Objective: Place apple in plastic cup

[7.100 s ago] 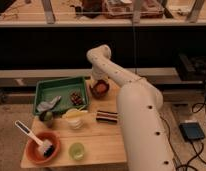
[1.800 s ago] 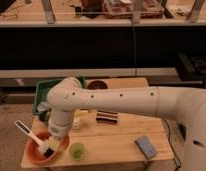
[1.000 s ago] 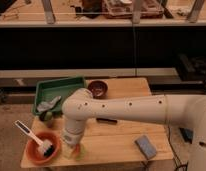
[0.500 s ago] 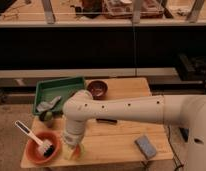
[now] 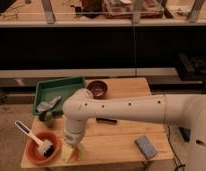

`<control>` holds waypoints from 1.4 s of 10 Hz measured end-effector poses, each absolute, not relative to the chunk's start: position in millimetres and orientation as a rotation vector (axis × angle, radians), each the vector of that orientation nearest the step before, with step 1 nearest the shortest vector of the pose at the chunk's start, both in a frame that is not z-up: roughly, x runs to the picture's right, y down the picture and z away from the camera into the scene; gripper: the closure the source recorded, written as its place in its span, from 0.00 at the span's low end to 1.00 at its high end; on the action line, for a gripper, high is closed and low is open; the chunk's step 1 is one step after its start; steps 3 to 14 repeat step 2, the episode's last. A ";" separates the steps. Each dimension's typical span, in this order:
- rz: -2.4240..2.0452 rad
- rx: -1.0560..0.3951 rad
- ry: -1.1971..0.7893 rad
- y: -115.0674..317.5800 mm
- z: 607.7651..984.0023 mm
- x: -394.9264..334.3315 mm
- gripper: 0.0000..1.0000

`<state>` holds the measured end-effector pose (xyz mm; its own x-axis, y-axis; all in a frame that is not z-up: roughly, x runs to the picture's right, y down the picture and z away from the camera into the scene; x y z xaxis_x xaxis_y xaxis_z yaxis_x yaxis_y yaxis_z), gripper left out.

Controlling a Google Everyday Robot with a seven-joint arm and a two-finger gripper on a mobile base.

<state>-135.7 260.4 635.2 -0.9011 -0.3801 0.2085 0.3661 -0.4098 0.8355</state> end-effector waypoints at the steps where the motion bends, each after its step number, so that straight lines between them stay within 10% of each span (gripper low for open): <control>1: -2.323 0.014 -1.357 258.9 635.8 -135.2 0.38; 14: -2.322 0.015 -1.353 258.1 636.0 -134.7 0.38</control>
